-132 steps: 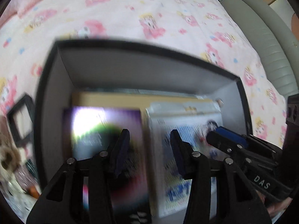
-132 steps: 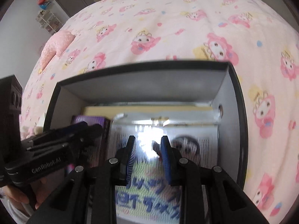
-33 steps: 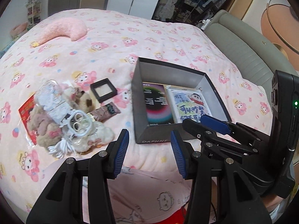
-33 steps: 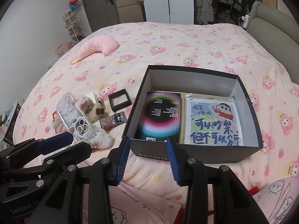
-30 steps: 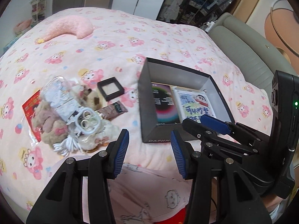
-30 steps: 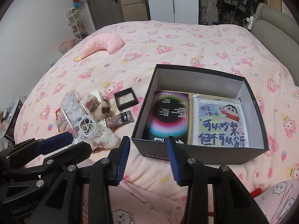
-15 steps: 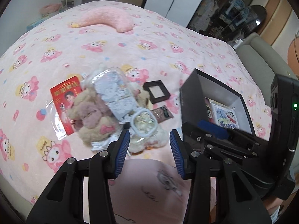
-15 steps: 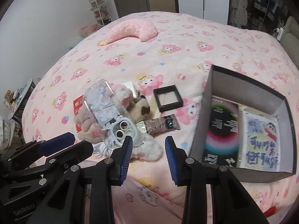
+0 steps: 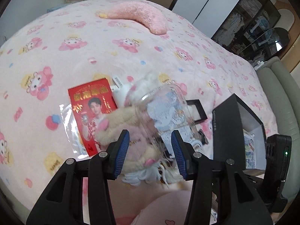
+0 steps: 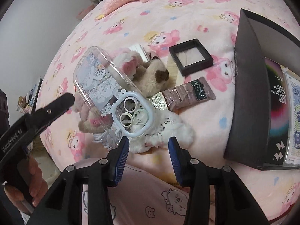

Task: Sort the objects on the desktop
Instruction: 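Move both grippers toward the clear phone case on the plush toys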

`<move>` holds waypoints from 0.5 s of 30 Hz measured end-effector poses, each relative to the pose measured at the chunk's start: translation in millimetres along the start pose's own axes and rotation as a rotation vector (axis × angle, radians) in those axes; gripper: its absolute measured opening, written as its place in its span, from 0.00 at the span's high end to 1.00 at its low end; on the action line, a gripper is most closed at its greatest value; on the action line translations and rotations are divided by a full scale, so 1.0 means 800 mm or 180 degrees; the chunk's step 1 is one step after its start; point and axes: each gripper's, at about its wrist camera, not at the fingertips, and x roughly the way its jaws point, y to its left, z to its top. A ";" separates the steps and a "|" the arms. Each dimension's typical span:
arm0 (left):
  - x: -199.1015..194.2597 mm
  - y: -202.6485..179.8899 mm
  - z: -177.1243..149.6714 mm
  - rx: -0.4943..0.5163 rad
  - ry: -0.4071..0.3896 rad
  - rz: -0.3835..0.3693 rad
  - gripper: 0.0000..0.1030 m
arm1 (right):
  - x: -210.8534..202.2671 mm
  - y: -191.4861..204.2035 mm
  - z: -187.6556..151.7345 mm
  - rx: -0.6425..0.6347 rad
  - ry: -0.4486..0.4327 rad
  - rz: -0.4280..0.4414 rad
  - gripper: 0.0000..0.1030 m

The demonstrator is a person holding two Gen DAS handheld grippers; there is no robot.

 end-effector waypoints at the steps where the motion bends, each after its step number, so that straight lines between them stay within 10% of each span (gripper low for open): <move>1: 0.000 -0.002 0.006 0.0063 -0.0053 0.0035 0.54 | 0.005 0.001 0.001 -0.0002 0.0028 -0.0017 0.62; 15: 0.049 -0.007 0.044 0.0260 0.0089 -0.0205 0.57 | 0.024 0.003 0.019 0.0075 0.0023 0.0242 0.60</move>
